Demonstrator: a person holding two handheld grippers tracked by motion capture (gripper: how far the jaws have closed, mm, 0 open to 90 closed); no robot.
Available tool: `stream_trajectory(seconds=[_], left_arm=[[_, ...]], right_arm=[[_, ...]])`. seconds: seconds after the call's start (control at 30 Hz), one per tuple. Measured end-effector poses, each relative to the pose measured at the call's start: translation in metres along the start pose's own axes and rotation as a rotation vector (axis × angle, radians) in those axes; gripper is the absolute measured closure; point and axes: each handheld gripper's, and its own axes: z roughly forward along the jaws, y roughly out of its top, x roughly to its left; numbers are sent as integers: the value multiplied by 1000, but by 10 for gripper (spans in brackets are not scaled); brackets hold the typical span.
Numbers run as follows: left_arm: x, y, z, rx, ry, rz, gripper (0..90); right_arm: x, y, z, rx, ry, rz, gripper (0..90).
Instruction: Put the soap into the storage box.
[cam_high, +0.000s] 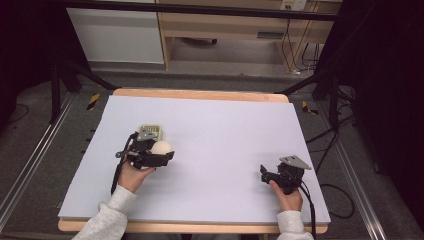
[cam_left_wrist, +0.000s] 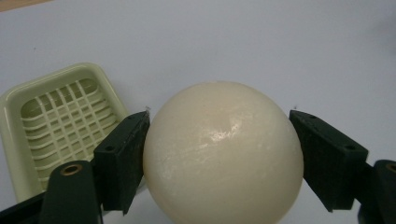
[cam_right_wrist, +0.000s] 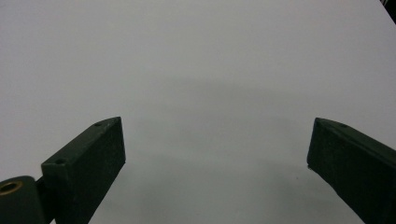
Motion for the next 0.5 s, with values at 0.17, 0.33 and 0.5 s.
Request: stream_trajectory(seconds=[0.17, 0.33, 0.5], left_arm=[[7, -1, 0, 5, 18, -10, 227], [12, -2, -1, 6, 29, -20, 227], [20, 0, -2, 8, 49, -28, 227]], right_arm=[[0, 0, 0, -1, 0, 0, 47], [0, 0, 0, -1, 0, 1, 47], [0, 0, 0, 0, 0, 2, 47]])
